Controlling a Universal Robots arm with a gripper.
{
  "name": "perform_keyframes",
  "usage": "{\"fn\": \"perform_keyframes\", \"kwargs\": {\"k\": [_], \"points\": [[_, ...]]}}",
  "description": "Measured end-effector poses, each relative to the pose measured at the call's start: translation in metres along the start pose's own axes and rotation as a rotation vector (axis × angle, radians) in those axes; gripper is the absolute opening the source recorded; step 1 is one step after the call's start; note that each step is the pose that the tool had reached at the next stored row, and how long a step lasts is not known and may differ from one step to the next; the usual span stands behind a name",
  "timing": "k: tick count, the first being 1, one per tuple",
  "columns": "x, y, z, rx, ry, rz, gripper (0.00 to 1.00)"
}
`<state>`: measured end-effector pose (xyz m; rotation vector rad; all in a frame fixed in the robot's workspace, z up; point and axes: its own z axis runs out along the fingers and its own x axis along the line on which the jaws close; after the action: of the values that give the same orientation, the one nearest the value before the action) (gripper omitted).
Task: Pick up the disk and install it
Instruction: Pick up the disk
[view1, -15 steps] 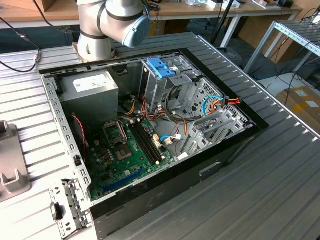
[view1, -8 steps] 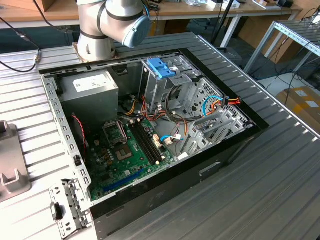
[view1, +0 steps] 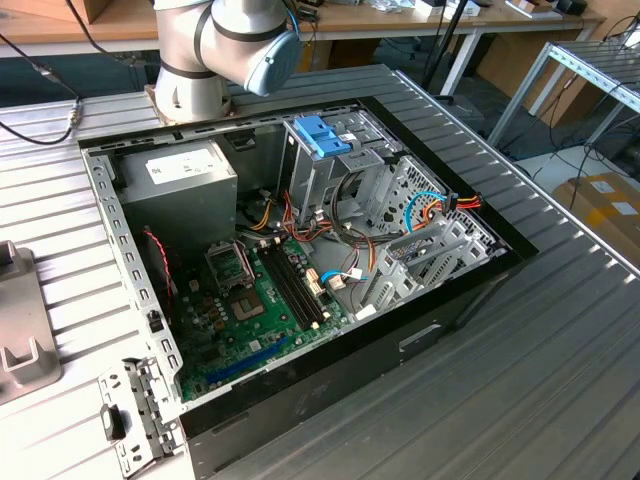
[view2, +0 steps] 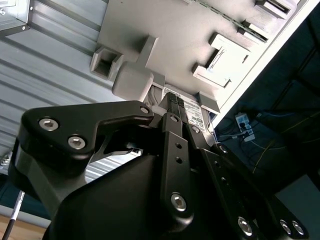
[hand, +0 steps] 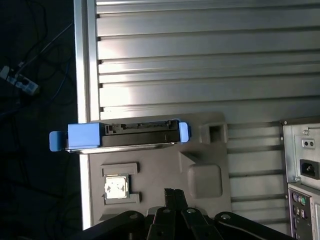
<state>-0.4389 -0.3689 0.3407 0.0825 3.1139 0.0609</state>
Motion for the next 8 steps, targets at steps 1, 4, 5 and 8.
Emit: {"fn": "perform_keyframes", "kwargs": {"k": [1,4,5,8], "points": [[0.0000,0.0000,0.0000,-0.0002,0.0004,-0.010,0.10],[0.0000,0.0000,0.0000,-0.0017,0.0029,-0.071,0.10],[0.0000,0.0000,0.0000,-0.0022,0.0036,-0.087,0.10],[0.0000,0.0000,0.0000,-0.0027,0.0045,-0.110,0.10]]}}
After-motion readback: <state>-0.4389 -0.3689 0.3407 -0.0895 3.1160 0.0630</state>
